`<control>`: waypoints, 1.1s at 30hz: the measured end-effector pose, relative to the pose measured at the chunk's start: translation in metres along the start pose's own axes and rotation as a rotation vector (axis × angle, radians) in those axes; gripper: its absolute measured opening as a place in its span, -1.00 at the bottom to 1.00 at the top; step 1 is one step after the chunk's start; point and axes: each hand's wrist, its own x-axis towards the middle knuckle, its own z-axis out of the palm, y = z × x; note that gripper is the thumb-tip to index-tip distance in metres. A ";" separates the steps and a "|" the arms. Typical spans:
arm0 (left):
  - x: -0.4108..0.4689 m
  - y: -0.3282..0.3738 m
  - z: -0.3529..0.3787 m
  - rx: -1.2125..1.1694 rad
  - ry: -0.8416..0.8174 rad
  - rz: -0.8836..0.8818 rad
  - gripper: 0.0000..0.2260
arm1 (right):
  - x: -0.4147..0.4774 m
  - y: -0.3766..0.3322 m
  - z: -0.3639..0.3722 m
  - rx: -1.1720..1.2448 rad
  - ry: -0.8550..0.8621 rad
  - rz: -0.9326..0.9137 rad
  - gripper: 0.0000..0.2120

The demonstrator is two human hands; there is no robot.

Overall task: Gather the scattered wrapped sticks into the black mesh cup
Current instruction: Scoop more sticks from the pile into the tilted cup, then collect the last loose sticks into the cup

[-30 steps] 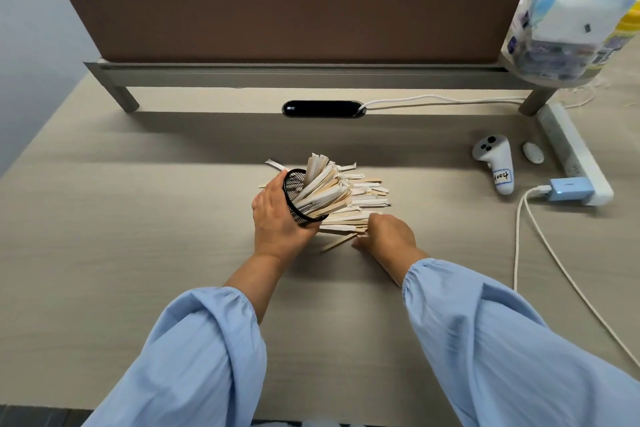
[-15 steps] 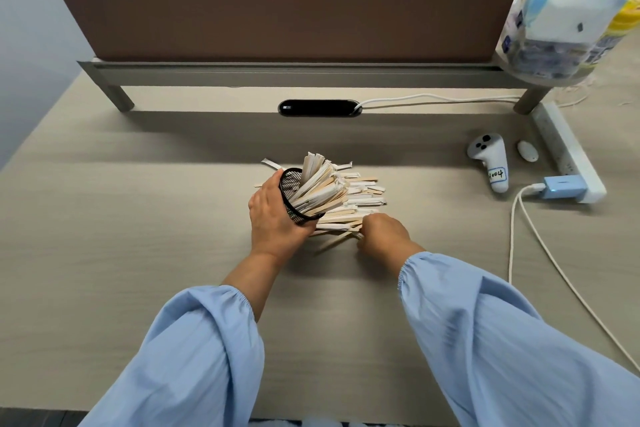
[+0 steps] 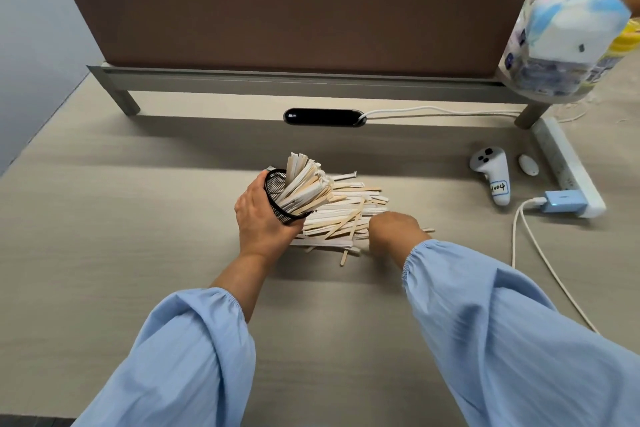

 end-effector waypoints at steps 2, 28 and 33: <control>0.003 -0.003 -0.003 0.000 -0.003 -0.005 -0.18 | -0.001 -0.004 -0.009 -0.022 0.061 -0.047 -0.70; 0.008 -0.047 -0.026 0.037 -0.006 -0.062 -0.17 | 0.030 -0.076 0.011 0.163 0.204 -0.437 -0.85; 0.013 -0.047 -0.023 0.030 -0.016 -0.050 -0.18 | 0.026 -0.065 -0.001 0.250 0.224 -0.382 -0.92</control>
